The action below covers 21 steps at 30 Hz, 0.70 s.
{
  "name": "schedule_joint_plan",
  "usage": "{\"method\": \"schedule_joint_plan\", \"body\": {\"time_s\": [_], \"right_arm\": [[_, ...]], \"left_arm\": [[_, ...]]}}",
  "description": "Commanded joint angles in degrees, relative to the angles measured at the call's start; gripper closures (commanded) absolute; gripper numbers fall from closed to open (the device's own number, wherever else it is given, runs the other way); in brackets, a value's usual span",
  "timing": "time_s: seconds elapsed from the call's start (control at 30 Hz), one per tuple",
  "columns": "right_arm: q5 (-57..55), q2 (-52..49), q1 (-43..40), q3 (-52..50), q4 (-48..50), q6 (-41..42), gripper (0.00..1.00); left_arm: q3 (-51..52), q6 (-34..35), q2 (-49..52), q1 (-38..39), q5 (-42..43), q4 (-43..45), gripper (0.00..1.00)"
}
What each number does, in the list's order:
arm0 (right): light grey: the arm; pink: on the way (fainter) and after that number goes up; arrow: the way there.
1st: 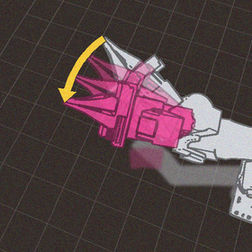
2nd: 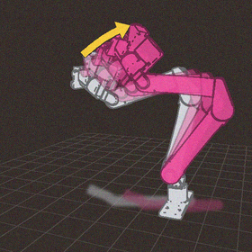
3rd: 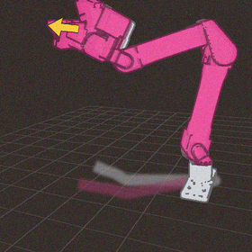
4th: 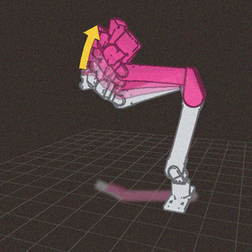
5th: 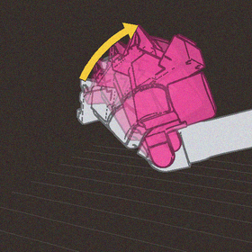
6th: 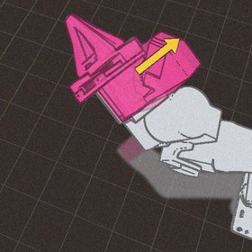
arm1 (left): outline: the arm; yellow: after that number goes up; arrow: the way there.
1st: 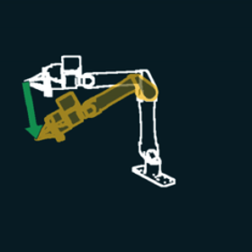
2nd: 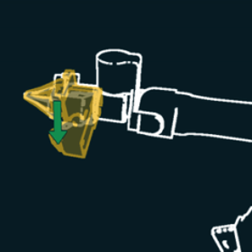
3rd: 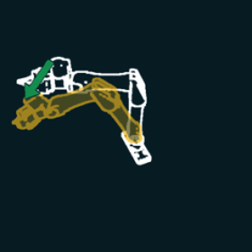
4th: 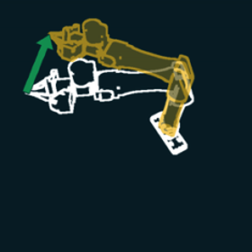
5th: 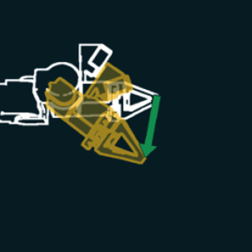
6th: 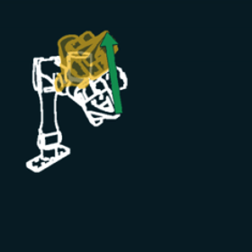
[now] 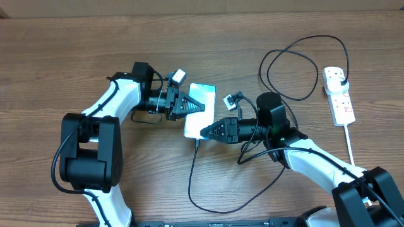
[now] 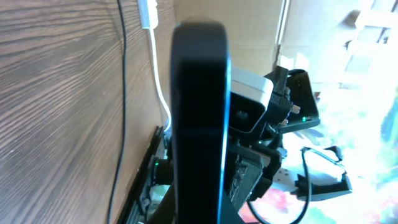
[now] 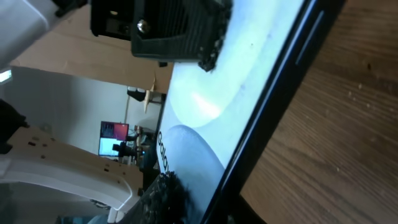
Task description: Plug charger to phone and switch on socket
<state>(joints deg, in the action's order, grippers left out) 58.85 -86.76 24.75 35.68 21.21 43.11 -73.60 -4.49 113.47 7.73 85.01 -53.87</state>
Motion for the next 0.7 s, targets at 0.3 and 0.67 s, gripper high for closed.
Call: {"method": "schedule_joint_plan", "body": {"time_s": [0.3,0.67], "right_arm": [[-6.9,0.3,0.2,0.8,6.0,9.1,0.62],[1.7,0.3,0.3,0.8,10.0,17.3,0.75]], "left_arm": [[-0.3,-0.2,-1.0,1.0,-0.9,-0.2,0.96],[-0.3,-0.2,-1.0,1.0,-0.5,-0.1,0.96]]}}
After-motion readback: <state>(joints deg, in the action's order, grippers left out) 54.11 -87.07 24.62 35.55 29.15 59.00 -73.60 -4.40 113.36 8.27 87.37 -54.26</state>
